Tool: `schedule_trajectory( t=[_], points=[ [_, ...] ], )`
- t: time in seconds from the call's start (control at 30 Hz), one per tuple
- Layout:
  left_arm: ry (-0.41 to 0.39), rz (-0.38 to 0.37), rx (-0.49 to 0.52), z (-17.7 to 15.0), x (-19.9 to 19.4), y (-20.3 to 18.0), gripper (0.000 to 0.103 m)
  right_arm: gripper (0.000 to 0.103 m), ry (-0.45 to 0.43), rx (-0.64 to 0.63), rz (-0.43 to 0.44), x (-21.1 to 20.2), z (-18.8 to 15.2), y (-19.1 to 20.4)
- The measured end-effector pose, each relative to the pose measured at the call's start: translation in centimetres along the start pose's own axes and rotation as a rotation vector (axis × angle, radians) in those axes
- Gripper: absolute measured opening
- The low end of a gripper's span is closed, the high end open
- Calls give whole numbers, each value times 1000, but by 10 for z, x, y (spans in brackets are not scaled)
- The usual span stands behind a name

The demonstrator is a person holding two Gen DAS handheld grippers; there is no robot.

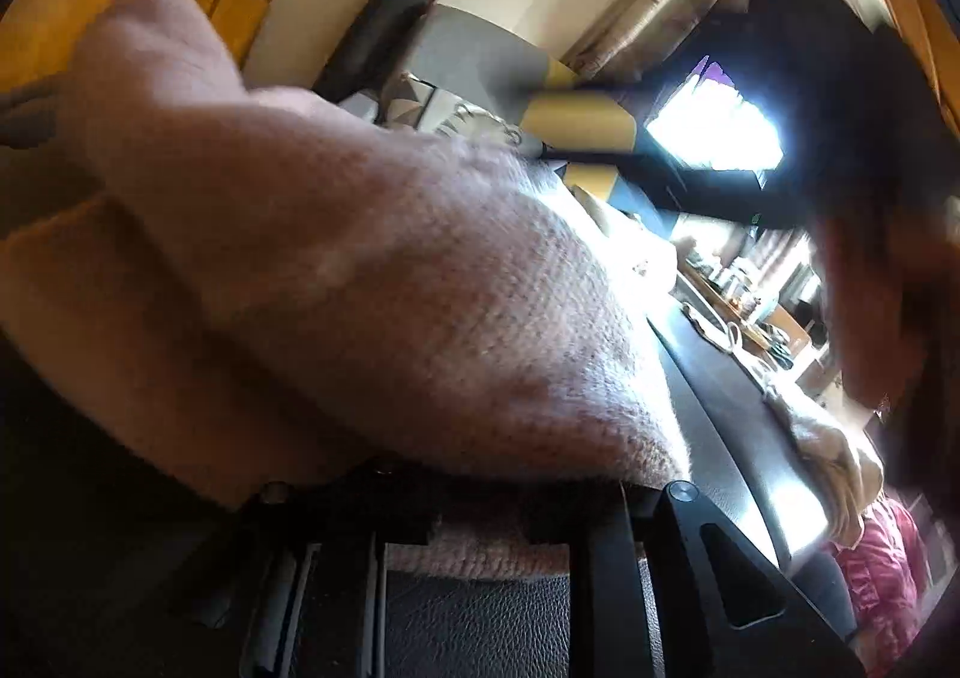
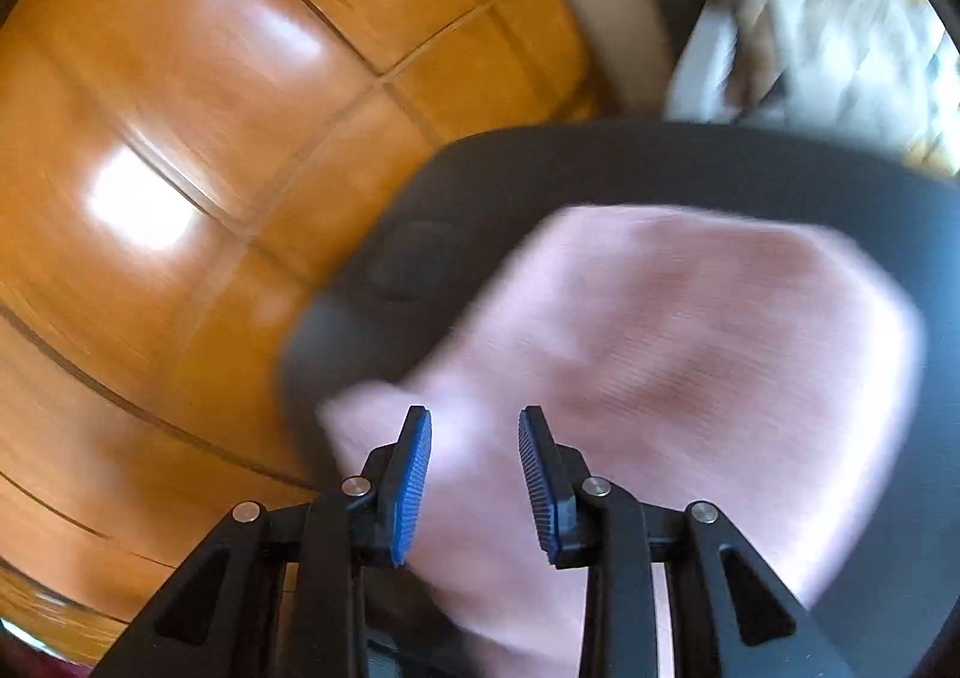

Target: Fold clothes

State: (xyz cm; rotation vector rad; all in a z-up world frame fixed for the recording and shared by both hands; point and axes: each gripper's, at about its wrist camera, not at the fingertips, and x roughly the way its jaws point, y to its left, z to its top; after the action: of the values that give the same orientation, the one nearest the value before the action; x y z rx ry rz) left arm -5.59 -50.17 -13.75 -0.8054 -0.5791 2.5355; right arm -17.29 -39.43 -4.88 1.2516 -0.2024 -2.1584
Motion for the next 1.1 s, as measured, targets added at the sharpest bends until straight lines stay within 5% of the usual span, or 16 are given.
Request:
schedule_trajectory(
  t=[0.13,0.3,0.37,0.43,0.6,0.77,0.8,0.83,0.87,1.1],
  points=[
    [-71,36,-36,9,-35,3,19,31,-77,-105,-155,-17,-41,12],
    [-190,129,-51,32,-84,20,24,31,-137,-92,-119,-14,-72,24],
    [-242,162,-52,51,-96,31,54,31,-117,-113,-93,-17,-86,25],
    [-273,166,-64,71,-98,40,71,31,-92,-148,-91,-9,-98,31],
    [-88,179,54,112,-69,48,76,31,-71,-242,-146,0,-115,45],
    [122,206,193,118,-33,38,76,31,-84,-253,-153,-5,-116,48],
    [150,214,181,114,-26,39,73,31,-88,-248,-152,-7,-116,48],
    [162,220,145,112,-25,45,50,31,-93,-248,-154,-9,-117,47],
    [174,226,108,109,-23,51,11,31,-97,-248,-156,-11,-118,47],
    [162,193,30,105,-43,69,6,31,-120,-331,-97,-20,-131,61]
  ],
)
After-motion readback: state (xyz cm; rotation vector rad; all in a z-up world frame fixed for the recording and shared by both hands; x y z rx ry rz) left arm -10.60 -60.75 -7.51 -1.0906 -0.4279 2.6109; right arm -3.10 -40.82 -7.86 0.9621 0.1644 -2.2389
